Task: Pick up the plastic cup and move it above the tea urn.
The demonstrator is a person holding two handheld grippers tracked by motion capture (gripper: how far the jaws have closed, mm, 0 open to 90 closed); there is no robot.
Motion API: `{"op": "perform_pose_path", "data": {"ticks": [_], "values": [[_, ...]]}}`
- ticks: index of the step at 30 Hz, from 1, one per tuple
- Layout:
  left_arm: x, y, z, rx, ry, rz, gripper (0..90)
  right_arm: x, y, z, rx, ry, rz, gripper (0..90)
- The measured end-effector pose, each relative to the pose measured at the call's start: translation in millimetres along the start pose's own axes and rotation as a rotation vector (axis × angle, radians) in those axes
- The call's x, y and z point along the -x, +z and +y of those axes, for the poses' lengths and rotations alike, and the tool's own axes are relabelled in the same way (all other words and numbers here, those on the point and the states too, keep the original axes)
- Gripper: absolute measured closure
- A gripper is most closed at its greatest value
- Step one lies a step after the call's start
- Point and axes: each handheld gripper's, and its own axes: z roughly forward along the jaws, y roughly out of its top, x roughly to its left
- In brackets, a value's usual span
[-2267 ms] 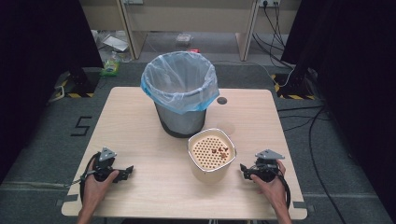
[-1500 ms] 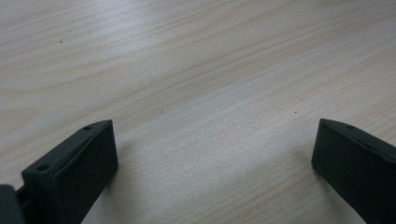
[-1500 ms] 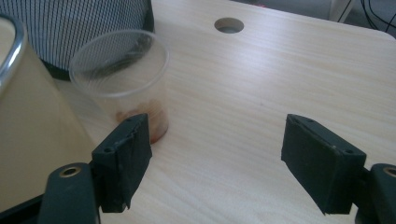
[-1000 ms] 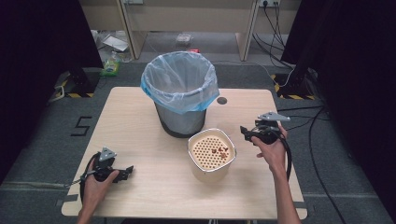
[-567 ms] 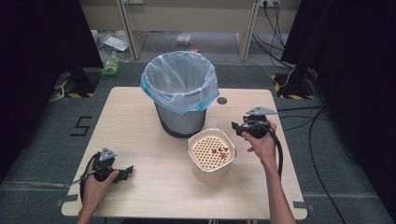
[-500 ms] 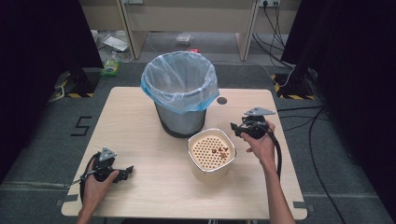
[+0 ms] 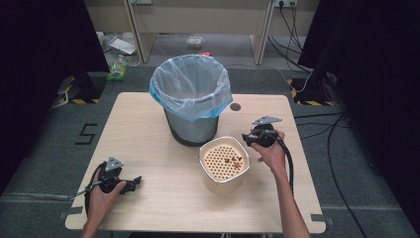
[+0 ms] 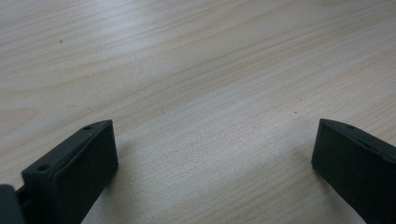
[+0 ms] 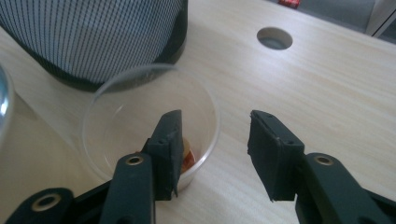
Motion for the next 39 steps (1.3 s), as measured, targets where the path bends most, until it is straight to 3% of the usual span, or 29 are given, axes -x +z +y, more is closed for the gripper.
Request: {"op": "perform_pose_path", "data": {"ticks": [8,12,16,17,18,27,39], "values": [[0.1,-0.1,-0.1,0.0,0.001,0.0,0.0,2.3,2.6,-11.9,-0.06,-0.035,0.017,74.4],[0.1,-0.1,-0.1,0.0,0.001,-0.001,0.0,5.4,0.0,-16.2,-0.025,-0.039,0.043,82.0],[0.0,-0.1,-0.1,-0.001,0.002,-0.001,0.0,4.1,-6.3,-15.1,0.009,-0.054,0.038,86.9],[0.0,-0.2,-0.1,-0.001,0.003,-0.001,0.0,4.0,-9.1,-14.1,0.023,-0.08,0.023,87.0],[0.0,-0.2,-0.1,-0.001,0.003,-0.001,0.0,3.7,-13.1,-12.1,0.026,-0.118,-0.03,87.1],[0.0,-0.2,-0.1,-0.002,0.004,-0.001,0.0,7.6,-38.3,-3.1,0.149,-0.16,-0.161,87.1],[0.0,-0.2,-0.1,-0.001,0.002,-0.001,0.0,5.1,-50.7,3.9,0.24,-0.213,-0.253,87.1]]}}
